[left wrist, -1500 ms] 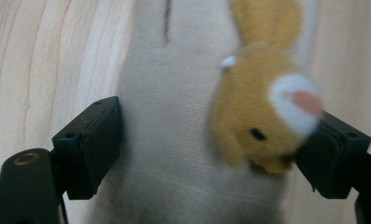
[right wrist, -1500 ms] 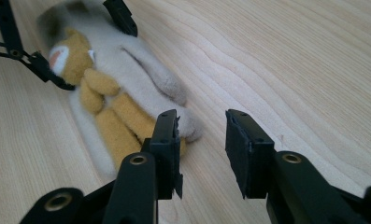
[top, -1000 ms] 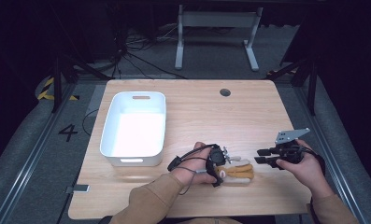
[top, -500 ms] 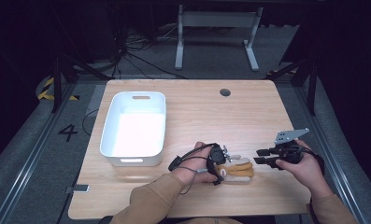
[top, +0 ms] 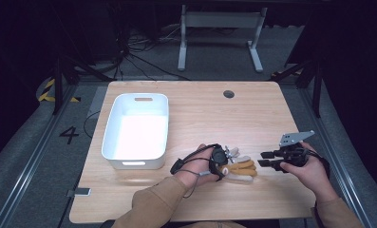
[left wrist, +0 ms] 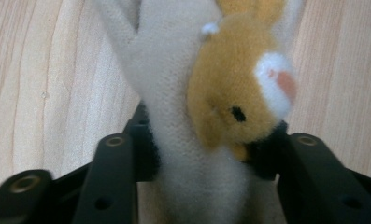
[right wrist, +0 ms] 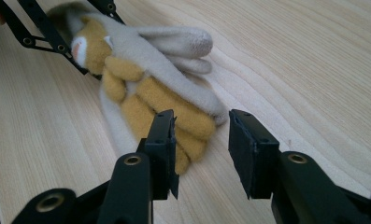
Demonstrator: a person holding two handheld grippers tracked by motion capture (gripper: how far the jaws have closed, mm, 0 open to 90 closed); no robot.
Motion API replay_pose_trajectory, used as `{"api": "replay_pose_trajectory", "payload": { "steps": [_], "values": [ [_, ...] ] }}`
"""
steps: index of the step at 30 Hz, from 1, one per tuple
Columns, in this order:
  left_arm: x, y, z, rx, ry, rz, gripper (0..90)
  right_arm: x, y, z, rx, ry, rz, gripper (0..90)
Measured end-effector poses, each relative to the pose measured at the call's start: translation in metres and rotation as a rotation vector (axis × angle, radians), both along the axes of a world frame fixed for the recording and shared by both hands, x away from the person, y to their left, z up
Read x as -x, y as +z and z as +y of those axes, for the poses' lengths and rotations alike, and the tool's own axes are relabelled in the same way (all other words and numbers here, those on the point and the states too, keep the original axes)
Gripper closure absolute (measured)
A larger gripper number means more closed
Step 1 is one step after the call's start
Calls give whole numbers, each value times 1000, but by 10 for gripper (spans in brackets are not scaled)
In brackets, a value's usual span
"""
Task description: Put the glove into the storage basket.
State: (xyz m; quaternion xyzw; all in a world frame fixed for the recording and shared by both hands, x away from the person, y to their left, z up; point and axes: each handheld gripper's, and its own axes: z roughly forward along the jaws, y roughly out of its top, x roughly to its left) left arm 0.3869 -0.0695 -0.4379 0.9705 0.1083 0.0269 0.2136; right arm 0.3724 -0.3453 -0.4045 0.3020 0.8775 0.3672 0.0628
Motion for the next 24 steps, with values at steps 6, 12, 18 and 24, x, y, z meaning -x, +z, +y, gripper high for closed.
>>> {"api": "replay_pose_trajectory", "payload": {
  "steps": [6,12,18,24],
  "values": [
    [0,1,1,9,11,23,692,0,1,-1,-5,-4,-3,618],
    [-1,2,1,6,36,45,732,0,1,-2,-5,-7,-7,620],
    [0,8,2,10,54,62,748,0,2,-4,-10,-14,-7,620],
    [-1,18,9,11,87,68,752,-2,3,-5,-12,-17,-11,619]
  ]
}}
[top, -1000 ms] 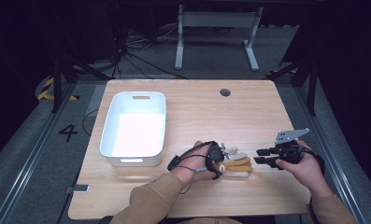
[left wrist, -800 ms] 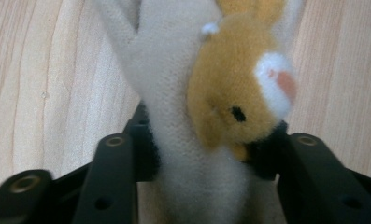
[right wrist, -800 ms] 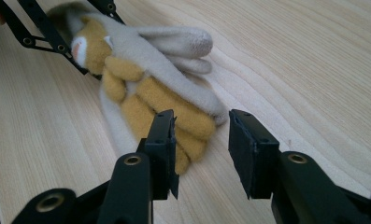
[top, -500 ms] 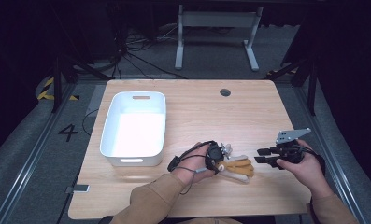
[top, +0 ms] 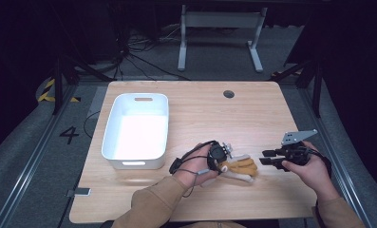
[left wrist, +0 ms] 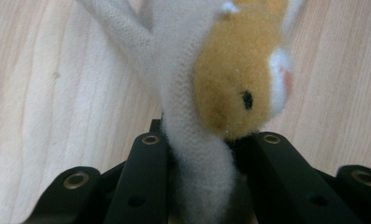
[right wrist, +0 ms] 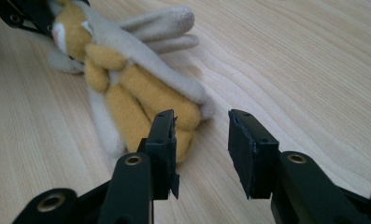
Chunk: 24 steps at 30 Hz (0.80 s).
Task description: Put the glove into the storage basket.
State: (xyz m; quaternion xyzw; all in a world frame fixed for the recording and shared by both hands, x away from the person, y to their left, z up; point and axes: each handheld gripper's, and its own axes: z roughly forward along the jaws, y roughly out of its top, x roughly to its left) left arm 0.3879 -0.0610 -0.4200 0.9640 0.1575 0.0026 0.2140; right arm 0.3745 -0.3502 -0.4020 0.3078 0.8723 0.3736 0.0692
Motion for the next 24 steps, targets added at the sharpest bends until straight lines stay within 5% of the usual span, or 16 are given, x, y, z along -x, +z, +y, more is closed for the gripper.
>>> {"api": "replay_pose_trajectory", "payload": {
  "steps": [24],
  "values": [
    [-8,61,48,55,162,4,752,-20,1,10,-15,36,9,617]
  ]
}}
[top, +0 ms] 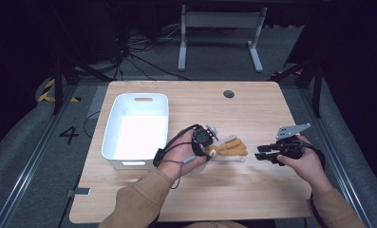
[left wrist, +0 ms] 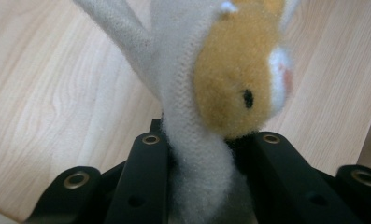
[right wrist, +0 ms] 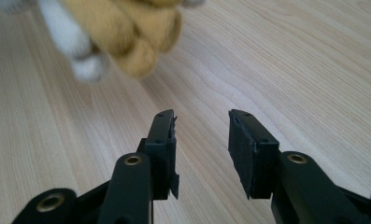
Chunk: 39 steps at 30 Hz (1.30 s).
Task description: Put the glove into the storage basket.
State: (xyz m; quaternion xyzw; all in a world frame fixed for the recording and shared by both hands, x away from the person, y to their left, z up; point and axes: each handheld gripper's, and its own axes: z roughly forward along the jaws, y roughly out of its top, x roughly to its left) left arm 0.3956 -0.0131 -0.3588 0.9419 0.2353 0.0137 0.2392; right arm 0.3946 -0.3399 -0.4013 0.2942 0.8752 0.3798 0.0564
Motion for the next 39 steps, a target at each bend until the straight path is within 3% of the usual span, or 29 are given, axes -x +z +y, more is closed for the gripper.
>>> {"api": "replay_pose_trajectory", "payload": {
  "steps": [9,24,31,39],
  "values": [
    [-5,12,14,11,52,8,752,-8,-2,4,1,14,7,618],
    [-10,44,52,41,193,-5,751,-21,-8,10,2,32,23,620],
    [-14,58,70,77,263,4,750,-22,-9,9,0,27,34,618],
    [-18,67,81,86,296,9,748,-20,-10,9,3,21,37,614]
  ]
}}
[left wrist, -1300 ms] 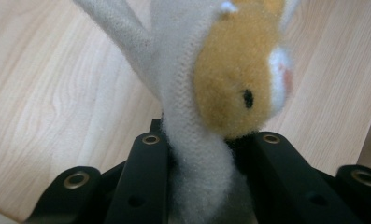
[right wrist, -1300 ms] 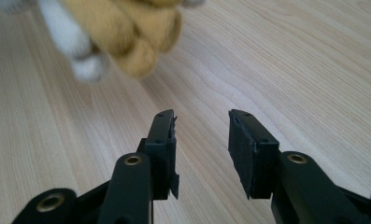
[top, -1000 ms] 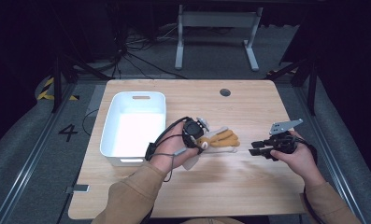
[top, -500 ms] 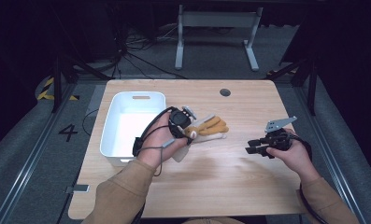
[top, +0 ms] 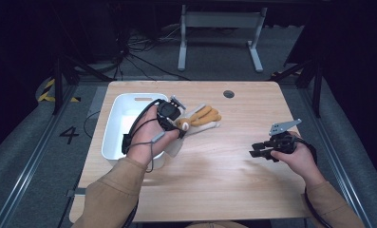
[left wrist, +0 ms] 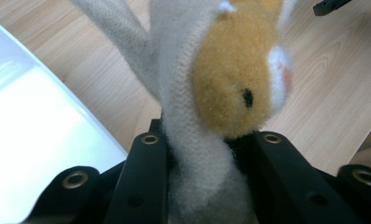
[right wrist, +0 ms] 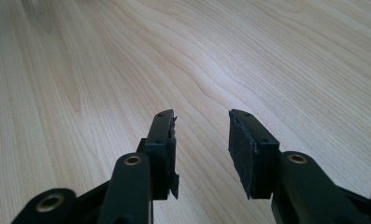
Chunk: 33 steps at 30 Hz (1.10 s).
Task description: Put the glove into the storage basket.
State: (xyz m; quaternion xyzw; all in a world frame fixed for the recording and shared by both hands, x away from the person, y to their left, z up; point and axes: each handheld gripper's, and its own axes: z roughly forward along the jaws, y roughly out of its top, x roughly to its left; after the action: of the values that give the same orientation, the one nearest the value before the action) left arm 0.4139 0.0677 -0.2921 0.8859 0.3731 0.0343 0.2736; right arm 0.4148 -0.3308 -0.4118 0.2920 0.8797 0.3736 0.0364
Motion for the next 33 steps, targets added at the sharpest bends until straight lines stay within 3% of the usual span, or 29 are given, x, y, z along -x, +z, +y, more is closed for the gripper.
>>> {"api": "replay_pose_trajectory", "payload": {
  "steps": [7,20,31,32,33],
  "values": [
    [-7,6,15,-4,44,3,747,7,-3,-4,7,-16,9,608],
    [-21,7,59,6,165,7,748,20,-4,-18,5,-68,14,607],
    [-26,1,76,5,241,20,747,19,-6,-17,1,-68,19,590],
    [-27,-1,80,18,274,29,747,18,-5,-17,-5,-68,19,585],
    [-27,-1,80,18,274,29,747,18,-5,-17,-5,-68,19,585]
  ]
}}
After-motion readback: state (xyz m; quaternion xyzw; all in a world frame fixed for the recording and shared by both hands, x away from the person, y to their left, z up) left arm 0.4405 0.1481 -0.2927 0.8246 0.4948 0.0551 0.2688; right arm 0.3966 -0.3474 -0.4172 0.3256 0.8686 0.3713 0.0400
